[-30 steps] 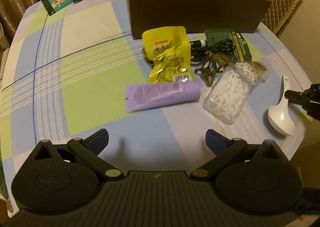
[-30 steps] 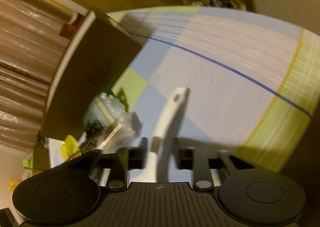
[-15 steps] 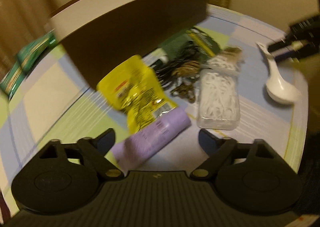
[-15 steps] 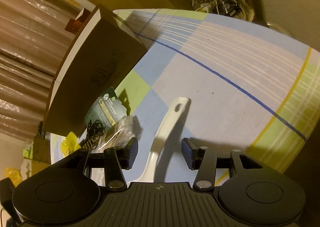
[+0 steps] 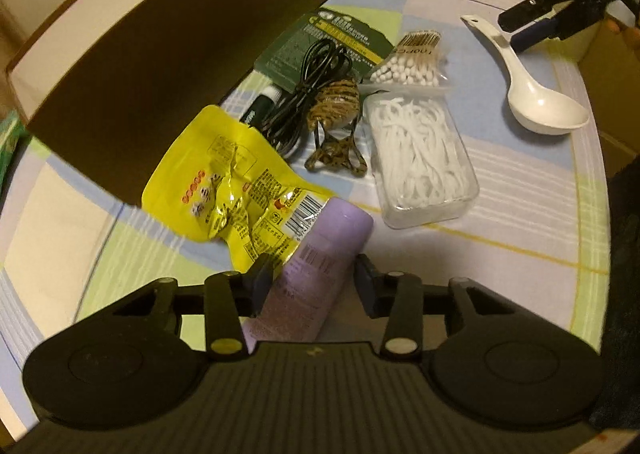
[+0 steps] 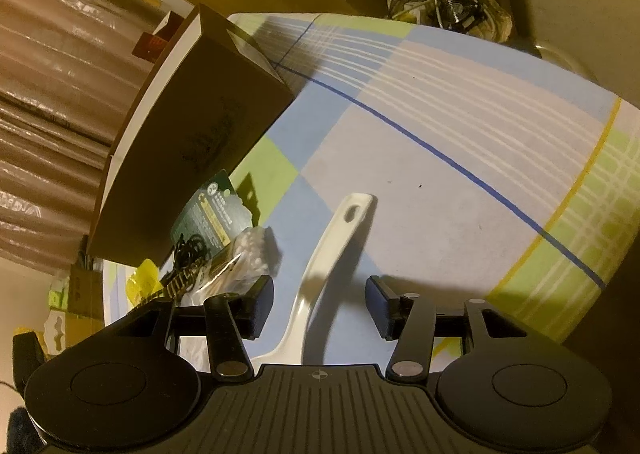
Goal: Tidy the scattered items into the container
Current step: 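Lift the white ladle with the right tool while the left tool grasps the purple tube, then carry the ladle and purple tube up over the box with both tools, then lower both items into the box and open both tools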
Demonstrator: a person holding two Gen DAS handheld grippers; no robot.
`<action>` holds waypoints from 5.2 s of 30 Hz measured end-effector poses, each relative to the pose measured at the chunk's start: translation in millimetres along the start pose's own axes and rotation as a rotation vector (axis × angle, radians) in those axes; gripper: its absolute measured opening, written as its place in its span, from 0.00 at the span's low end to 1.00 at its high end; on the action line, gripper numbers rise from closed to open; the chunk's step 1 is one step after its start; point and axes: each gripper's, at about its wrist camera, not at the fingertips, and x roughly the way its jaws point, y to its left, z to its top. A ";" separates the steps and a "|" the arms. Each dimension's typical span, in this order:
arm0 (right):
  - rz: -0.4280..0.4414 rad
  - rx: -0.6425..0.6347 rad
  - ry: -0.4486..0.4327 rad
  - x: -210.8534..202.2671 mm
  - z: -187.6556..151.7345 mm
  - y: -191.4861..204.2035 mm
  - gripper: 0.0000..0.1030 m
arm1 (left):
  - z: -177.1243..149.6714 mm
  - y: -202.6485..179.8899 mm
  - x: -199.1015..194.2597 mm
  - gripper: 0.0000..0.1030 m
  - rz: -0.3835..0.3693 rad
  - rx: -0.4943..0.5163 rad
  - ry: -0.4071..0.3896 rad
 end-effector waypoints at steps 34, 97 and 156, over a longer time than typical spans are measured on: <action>0.144 -0.050 0.087 27.9 -8.9 0.1 0.20 | -28.3 -17.1 -21.3 0.25 0.145 -0.718 0.091; 0.404 -0.632 -0.090 14.6 135.6 150.8 0.01 | 55.7 3.7 -156.9 0.24 0.330 -0.773 -0.395; -0.105 -0.995 0.256 221.2 157.4 214.0 0.57 | 201.5 160.2 51.6 0.49 0.115 -0.796 0.034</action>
